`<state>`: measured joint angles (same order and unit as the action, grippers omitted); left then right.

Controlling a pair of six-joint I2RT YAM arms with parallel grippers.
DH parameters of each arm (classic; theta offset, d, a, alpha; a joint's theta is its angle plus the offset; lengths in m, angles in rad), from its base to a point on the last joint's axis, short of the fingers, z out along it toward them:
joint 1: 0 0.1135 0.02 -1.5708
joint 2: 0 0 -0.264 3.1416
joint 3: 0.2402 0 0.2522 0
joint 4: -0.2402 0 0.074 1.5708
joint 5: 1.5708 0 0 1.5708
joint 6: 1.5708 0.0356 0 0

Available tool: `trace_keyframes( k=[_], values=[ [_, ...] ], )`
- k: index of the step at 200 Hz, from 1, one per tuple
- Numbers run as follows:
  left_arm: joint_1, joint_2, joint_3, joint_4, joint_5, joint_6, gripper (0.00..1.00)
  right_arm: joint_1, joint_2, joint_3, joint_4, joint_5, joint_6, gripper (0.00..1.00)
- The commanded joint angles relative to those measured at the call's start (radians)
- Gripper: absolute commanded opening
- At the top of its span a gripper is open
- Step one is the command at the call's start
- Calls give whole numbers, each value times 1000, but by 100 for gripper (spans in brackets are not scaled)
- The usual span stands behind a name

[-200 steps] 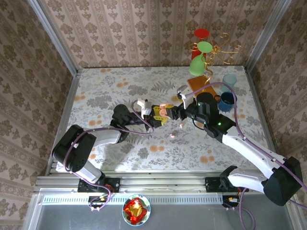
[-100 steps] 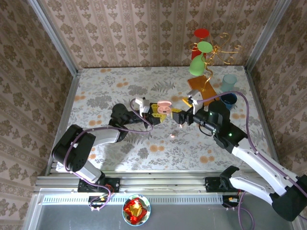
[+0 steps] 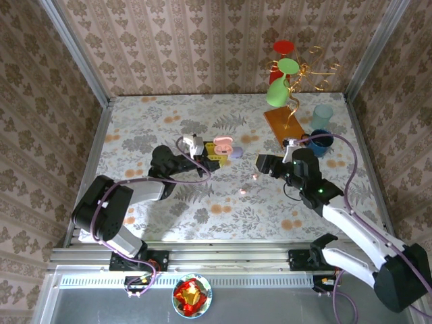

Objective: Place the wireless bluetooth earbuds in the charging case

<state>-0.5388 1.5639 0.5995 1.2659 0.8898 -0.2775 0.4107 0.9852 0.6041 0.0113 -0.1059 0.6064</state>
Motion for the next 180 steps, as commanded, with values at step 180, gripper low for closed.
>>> trace_keyframes(
  k=[180],
  values=[
    [33,-33,-64,34,-84,-16,21,-35,691,195,29,-82,68,62]
  ],
)
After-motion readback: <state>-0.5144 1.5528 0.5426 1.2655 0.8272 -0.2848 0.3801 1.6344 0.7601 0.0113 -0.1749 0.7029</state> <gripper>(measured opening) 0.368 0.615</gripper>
